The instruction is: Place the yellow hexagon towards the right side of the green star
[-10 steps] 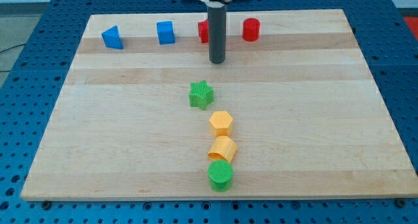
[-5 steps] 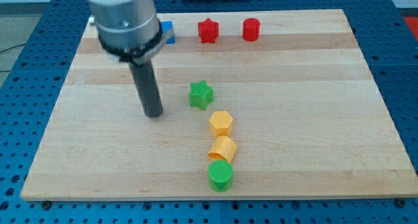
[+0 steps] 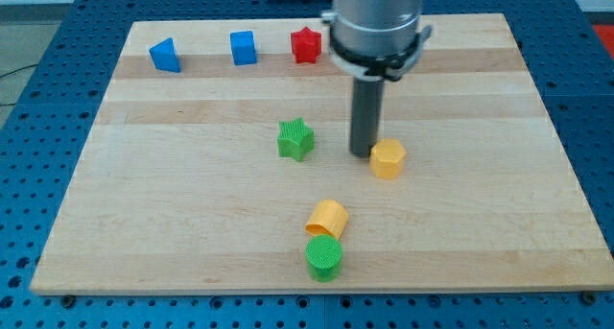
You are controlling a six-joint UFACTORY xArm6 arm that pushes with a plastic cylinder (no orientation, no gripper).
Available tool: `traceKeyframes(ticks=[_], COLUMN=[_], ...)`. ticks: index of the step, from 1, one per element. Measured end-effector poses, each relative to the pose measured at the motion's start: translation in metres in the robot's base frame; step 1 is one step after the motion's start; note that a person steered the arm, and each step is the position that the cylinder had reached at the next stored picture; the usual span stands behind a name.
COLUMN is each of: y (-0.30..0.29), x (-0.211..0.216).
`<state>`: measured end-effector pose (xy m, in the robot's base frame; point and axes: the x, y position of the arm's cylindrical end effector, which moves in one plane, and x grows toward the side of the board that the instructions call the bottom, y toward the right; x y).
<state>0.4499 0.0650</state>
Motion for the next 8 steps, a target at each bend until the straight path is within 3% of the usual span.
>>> traceKeyframes(ticks=[1,2,3,4,6,7,8], y=[0.006,0.04,0.077,0.074,0.046,0.054,0.009], x=[-0.002,-0.037,0.011,0.074,0.011,0.032,0.053])
